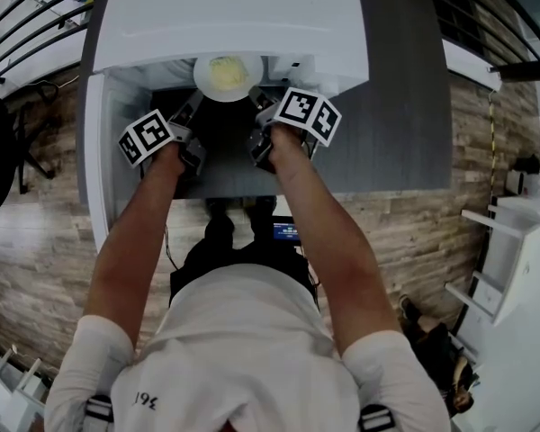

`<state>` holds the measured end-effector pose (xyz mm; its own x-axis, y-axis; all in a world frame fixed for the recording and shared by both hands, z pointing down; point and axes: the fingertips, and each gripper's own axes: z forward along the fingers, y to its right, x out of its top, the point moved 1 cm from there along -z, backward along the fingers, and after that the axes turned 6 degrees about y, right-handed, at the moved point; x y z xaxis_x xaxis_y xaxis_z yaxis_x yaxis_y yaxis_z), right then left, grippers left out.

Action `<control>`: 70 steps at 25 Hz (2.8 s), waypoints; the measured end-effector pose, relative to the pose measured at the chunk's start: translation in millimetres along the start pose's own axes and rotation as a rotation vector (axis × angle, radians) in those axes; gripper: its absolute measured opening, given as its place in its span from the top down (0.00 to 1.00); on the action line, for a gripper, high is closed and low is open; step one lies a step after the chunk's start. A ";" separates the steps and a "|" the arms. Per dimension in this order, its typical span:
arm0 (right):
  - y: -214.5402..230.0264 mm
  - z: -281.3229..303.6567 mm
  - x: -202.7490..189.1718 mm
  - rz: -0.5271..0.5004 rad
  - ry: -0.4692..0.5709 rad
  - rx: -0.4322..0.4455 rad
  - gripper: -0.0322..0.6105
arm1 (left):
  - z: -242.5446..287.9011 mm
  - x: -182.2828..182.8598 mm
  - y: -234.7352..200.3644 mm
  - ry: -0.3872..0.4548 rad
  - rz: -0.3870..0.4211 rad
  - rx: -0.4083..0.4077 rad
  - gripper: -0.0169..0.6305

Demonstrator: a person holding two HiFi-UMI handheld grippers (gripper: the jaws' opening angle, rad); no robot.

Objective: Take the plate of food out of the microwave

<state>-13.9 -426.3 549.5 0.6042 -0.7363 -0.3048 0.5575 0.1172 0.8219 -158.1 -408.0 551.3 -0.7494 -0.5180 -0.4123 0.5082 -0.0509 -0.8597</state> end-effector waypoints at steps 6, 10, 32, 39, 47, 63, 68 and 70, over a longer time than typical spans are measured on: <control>6.7 -8.5 4.9 -0.019 -0.021 -0.002 0.92 | 10.5 -0.7 1.0 -0.046 0.039 -0.020 0.85; 5.6 -10.0 8.0 -0.013 -0.021 0.004 0.92 | 9.9 -1.7 4.3 -0.060 0.040 -0.040 0.85; 16.5 -13.1 10.7 -0.013 -0.040 -0.013 0.92 | 19.6 -1.9 8.7 -0.070 -0.043 -0.110 0.77; 17.5 -13.6 10.3 -0.036 -0.045 -0.021 0.93 | 18.0 -3.6 7.3 -0.080 -0.031 -0.101 0.91; 16.3 -17.4 9.5 -0.074 -0.049 -0.025 0.93 | 13.7 -3.9 13.1 -0.073 -0.038 -0.122 0.93; 29.7 -52.6 -21.0 -0.114 -0.051 -0.035 0.93 | -31.7 -44.6 10.9 -0.089 -0.086 -0.132 0.93; 36.6 -68.0 -32.4 -0.114 -0.040 -0.044 0.93 | -44.3 -59.6 11.3 -0.127 -0.072 -0.138 0.93; 41.5 -78.4 -37.0 -0.116 -0.033 -0.049 0.93 | -50.0 -70.2 13.1 -0.150 -0.063 -0.141 0.93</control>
<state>31.6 -341.9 557.1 0.5154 -0.7682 -0.3799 0.6500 0.0615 0.7575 -120.1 -329.6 553.9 -0.7009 -0.6393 -0.3162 0.3904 0.0271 -0.9202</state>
